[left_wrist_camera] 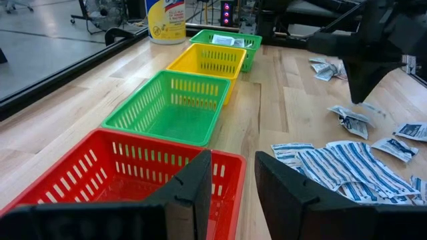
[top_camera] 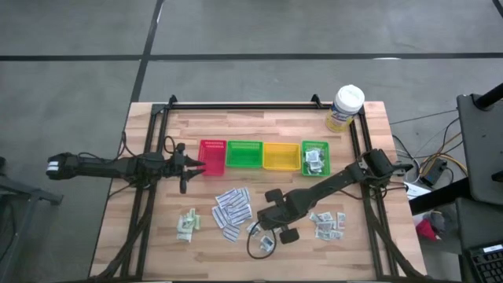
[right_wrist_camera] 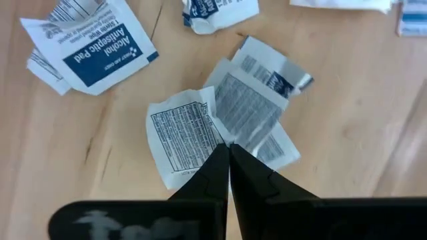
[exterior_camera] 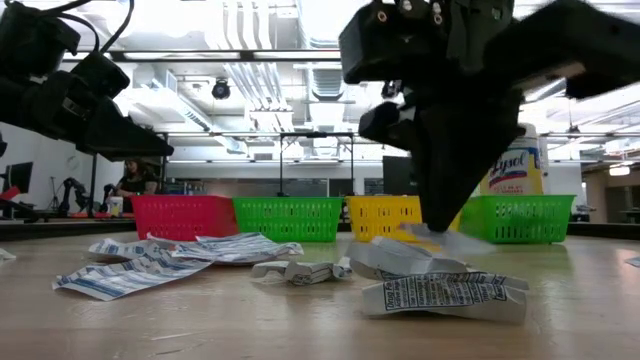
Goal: Pick & Place First Aid Supplies
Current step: Put the blue alcohol pad into the right green bin
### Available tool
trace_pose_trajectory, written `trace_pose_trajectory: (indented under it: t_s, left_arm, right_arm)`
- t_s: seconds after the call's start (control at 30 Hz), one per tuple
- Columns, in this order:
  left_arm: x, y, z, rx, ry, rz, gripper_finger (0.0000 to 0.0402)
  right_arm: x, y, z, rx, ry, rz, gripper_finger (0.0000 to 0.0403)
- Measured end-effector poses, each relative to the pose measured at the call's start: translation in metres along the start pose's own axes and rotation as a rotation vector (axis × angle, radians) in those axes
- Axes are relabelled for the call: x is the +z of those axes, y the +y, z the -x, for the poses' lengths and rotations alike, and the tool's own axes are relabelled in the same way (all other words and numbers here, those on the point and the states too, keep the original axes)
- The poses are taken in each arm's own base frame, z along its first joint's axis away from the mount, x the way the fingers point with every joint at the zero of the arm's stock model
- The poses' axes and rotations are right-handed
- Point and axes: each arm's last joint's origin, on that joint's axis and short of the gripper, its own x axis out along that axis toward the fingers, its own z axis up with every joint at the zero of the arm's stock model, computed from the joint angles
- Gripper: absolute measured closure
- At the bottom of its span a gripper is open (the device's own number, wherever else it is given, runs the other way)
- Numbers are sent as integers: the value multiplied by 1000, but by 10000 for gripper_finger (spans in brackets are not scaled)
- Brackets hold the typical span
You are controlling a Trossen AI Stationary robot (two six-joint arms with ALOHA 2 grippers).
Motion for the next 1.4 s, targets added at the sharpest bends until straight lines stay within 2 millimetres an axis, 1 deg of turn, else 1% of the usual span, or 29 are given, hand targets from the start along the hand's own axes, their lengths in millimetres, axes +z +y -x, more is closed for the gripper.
trace_pose_trajectory:
  t_s: [0.1, 0.23, 0.43, 0.67, 0.87, 1.0, 1.07, 1.13, 1.27, 1.4]
  left_arm:
    - [0, 0, 0, 0, 0, 0, 289]
    - [0, 0, 0, 0, 0, 0, 289]
    - [0, 0, 0, 0, 0, 0, 289]
    - [0, 0, 0, 0, 0, 0, 289]
    - [0, 0, 0, 0, 0, 0, 289]
    - [0, 0, 0, 0, 0, 0, 289]
    - [0, 0, 0, 0, 0, 0, 289]
    - [0, 0, 0, 0, 0, 0, 289]
    - [0, 0, 0, 0, 0, 0, 289]
    - [0, 0, 0, 0, 0, 0, 289]
  right_arm:
    - [-2, 0, 8, -5, 63, -69, 394]
    - [-8, -1, 17, -16, 179, -213, 394]
    - [-23, -2, 21, -77, 327, -391, 394]
    - [-33, -3, 16, -115, 386, -491, 394]
    - [-47, -4, 6, -170, 449, -592, 394]
    - [-59, -7, 5, -286, 485, -645, 394]
    - [-66, -9, 10, -347, 493, -680, 394]
    - [-72, -10, 17, -368, 486, -718, 394]
    - [-85, -13, 38, -420, 400, -820, 394]
    - [-101, -18, 63, -506, 261, -971, 394]
